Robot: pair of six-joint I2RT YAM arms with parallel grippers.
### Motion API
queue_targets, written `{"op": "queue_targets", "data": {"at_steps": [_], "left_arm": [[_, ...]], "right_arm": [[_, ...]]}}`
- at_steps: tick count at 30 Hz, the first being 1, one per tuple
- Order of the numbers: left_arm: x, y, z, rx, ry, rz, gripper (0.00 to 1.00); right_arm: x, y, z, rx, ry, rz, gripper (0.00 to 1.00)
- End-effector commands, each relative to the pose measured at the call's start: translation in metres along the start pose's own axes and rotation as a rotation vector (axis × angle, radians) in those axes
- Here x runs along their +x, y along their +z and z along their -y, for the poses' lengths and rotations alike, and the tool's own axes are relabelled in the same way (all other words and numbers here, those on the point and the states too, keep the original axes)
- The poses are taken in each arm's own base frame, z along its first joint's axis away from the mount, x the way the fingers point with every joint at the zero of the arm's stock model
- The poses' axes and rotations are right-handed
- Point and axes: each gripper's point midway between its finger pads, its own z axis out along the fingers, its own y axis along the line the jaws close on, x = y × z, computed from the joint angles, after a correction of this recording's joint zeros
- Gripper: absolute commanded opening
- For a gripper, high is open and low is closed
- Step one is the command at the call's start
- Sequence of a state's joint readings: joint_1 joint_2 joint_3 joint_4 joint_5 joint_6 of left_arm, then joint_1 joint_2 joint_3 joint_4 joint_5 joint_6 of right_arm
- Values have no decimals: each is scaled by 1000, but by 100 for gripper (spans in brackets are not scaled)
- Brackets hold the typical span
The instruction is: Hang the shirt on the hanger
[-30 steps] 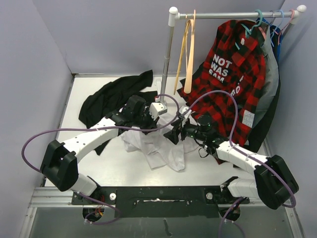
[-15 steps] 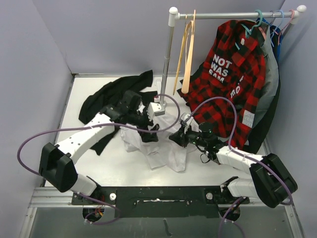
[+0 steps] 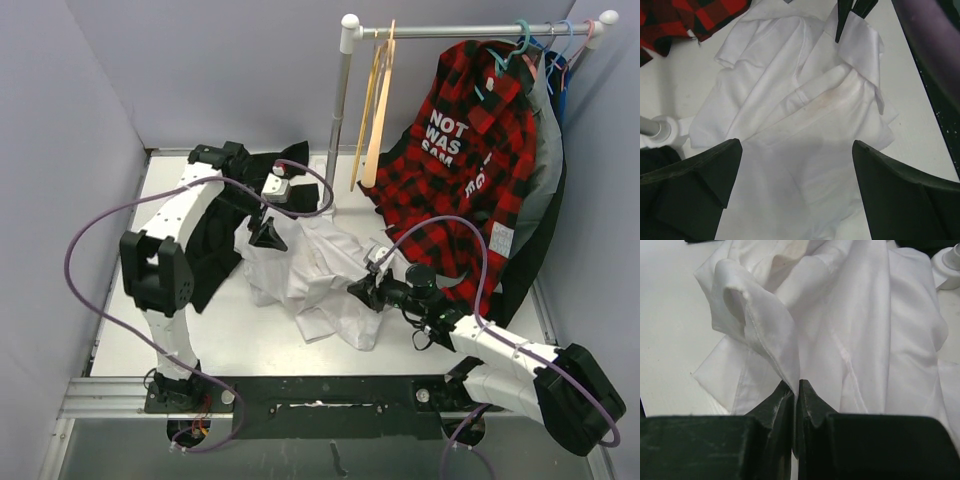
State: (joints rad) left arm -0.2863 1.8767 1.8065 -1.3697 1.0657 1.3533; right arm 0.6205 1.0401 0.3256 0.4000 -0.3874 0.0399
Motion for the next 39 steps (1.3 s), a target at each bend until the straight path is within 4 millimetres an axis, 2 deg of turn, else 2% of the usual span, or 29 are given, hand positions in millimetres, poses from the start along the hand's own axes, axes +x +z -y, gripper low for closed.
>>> {"op": "queue_targets", "data": {"at_steps": [1,5,14,18,22,25,30,33,38,39], "left_arm": [[-14,8,23,154,114,142,92],[-1,22,17,191,255,113,93],[21,50,-3,283,323,-20,95],[46,60,1,359,334,-131,91],[67,61,-6,389,324,-208,78],[78,59,-11,395,312,-247,62],[86,53,-8,409,309,-294,30],[86,47,-4,411,314,-319,2],[71,33,-8,346,294,-332,0],[66,29,-9,325,291,-321,3]], "right_arm": [[2,-1,-9,-3,-41,-9,0],[7,0,-17,-22,-52,-34,0],[6,-1,-14,1,-62,-29,0],[6,-1,-14,3,-64,-28,0],[6,0,-13,6,-65,-25,0],[5,0,-11,8,-65,-20,0],[1,-2,-6,28,-60,-1,0],[0,-3,-2,45,-57,5,0],[3,-6,12,126,-57,-4,0],[2,-8,14,142,-60,-1,0]]}}
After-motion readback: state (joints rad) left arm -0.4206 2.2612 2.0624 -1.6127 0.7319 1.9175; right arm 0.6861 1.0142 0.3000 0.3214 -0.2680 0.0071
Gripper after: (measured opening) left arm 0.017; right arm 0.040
